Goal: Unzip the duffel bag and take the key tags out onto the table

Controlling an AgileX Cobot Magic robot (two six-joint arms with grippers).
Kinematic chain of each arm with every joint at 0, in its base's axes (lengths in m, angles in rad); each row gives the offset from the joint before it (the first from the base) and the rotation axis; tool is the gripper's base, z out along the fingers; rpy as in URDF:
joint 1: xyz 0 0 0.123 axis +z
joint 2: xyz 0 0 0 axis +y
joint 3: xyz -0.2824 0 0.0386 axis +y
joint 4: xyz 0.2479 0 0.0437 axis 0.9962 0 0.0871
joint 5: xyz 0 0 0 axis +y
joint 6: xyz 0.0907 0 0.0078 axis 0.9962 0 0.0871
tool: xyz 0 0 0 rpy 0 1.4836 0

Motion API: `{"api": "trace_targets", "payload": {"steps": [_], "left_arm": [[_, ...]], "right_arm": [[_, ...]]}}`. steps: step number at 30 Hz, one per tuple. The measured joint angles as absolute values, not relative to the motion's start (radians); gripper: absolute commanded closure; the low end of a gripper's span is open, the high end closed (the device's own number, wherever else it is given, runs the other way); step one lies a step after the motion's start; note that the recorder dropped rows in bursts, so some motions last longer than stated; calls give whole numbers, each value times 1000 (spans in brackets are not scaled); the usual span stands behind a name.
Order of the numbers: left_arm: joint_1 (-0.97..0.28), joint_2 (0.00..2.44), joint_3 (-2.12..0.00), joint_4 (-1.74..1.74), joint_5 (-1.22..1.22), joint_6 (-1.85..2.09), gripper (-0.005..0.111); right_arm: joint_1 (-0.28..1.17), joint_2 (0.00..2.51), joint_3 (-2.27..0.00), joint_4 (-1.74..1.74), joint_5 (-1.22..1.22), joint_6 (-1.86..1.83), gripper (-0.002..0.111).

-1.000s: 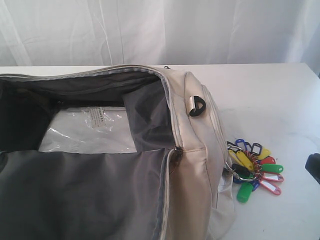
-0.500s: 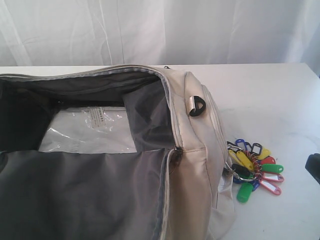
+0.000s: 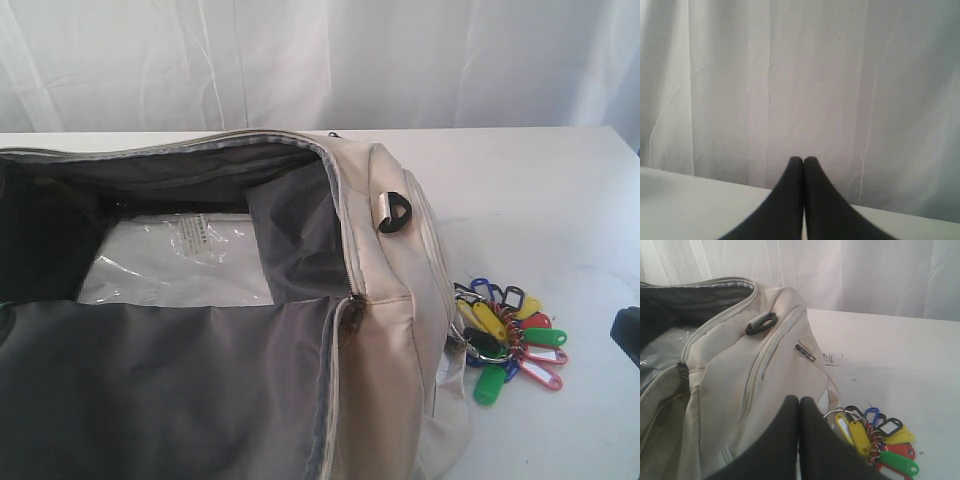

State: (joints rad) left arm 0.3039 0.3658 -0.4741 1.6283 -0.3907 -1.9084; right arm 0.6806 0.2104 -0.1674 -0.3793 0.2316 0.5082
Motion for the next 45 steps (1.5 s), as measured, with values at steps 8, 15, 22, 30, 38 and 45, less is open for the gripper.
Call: {"api": "trace_targets", "payload": {"steps": [8,15,22,30,38,45], "left_arm": [[304,364,-369,882,-415,-1135,107],[304,364,-368,118,73,-220,107],[304,364,-368,-78,215,80,107],[304,361,-327,-126,280,117,107],[66,249,-134,-158,117,122,107],[-34,111,-7,-161,8,83,107]], "right_arm": [[681,210,-167,-379,232,508,108],[681,210,-167,-379,232,508,108],[681,210,-167,-379,232,508,108],[681,210,-167,-379,232,508,108],[681,210,-167,-379,232,508,108],[681,210,-167,-379,232,508,108]]}}
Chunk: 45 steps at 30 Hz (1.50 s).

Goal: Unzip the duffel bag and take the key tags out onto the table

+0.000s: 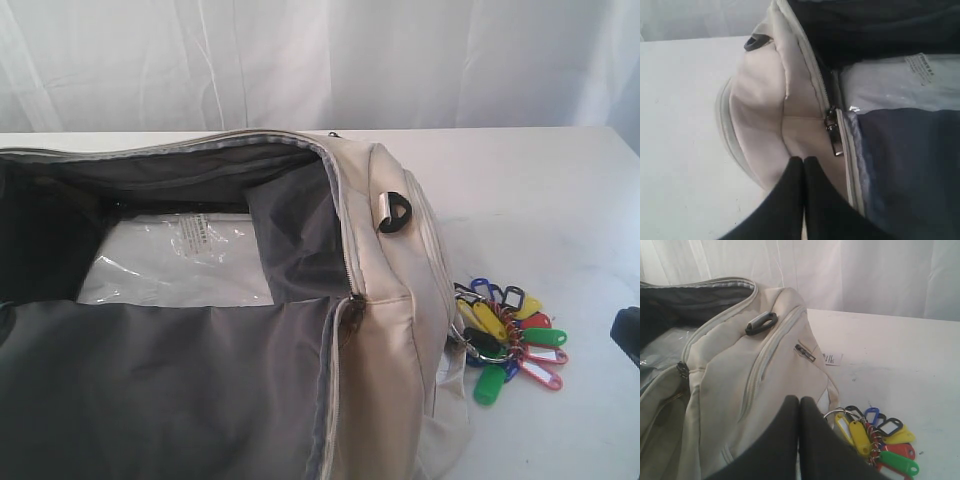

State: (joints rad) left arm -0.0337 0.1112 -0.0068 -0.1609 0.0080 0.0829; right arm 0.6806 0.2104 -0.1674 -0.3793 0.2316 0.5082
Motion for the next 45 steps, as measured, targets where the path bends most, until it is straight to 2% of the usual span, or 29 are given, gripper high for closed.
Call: {"api": "trace_targets", "payload": {"steps": [8,14,45], "left_arm": [[-33,9,-7,-161,136,78,107],[23,5,-4,-161,234,86,107],[34,5,-4,-161,236,109,107]], "right_arm": [[681,210,-167,-379,232,508,108],[681,210,-167,-379,232,508,108],[681,205,-167,-379,232,508,108]]}}
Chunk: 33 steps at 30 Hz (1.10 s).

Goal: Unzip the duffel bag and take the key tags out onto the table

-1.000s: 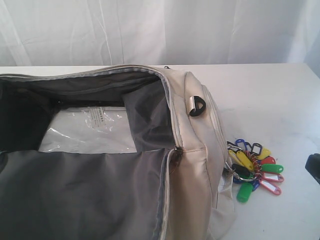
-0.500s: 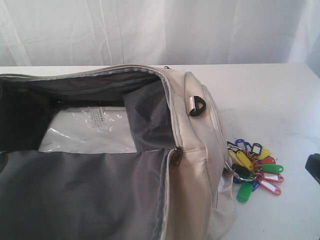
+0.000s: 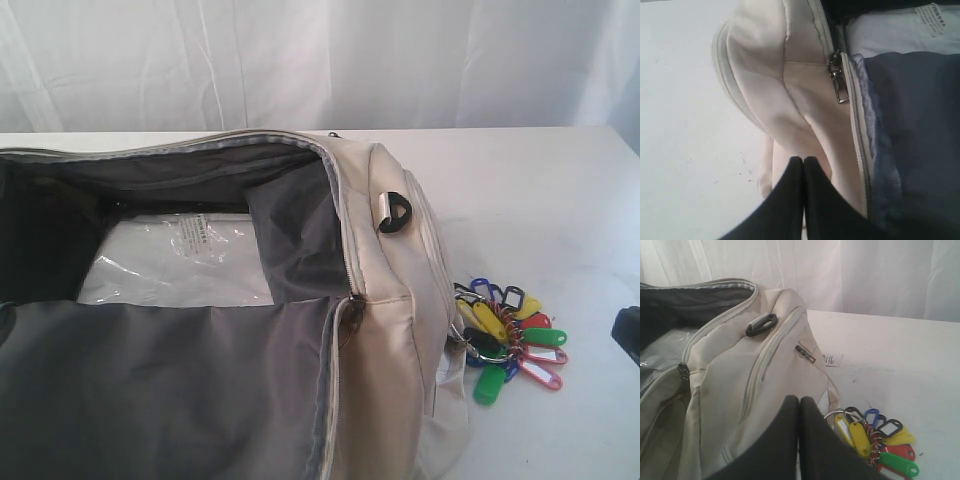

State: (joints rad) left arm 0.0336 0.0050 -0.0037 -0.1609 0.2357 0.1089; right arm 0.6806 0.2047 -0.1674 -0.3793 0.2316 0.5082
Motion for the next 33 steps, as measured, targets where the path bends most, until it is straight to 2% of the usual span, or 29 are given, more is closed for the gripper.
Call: {"api": "trace_targets", "payload": {"steps": [4,22,27,33], "left_arm": [[34,5,-4,-161,236,109,107],[34,5,-4,-161,236,109,107],[34,5,-4,-161,236,109,107],[34,5,-4,-161,236,109,107]], "right_arm": [[648,198,-167,-379,232,506,108],[92,124,-109,-346,201,506,108],[59,20,-63,-344,201,506,108],[59,6,-61,-339,200,486,108]]}}
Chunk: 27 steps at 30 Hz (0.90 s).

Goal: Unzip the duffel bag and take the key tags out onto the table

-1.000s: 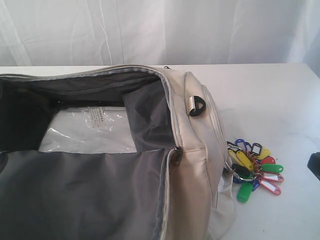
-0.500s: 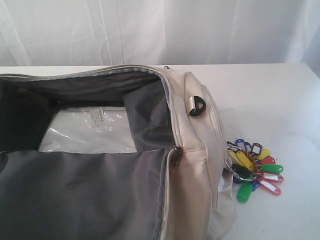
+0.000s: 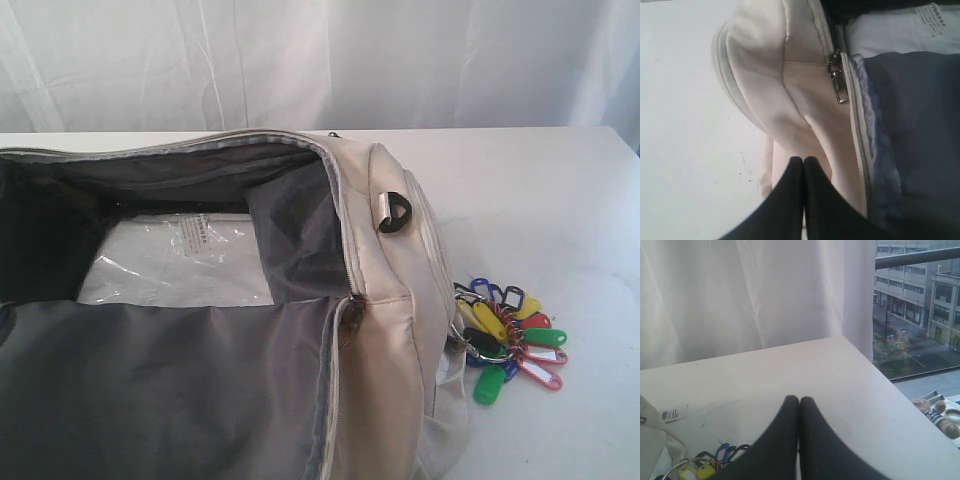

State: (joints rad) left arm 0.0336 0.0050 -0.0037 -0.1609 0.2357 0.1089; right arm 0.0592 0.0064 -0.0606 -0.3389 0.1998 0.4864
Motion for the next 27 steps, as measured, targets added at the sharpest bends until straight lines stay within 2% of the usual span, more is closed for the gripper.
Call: {"api": "trace_targets", "payload": {"steps": [7,17,27], "left_arm": [[34,5,-4,-161,236,109,107],[34,5,-4,-161,236,109,107],[34,5,-4,-161,236,109,107]], "right_arm": [[59,6,-28,-314,168,419,108],[59,6,-5,-69,170,51,108],[59,6,-5,-49,296,11,108]]}}
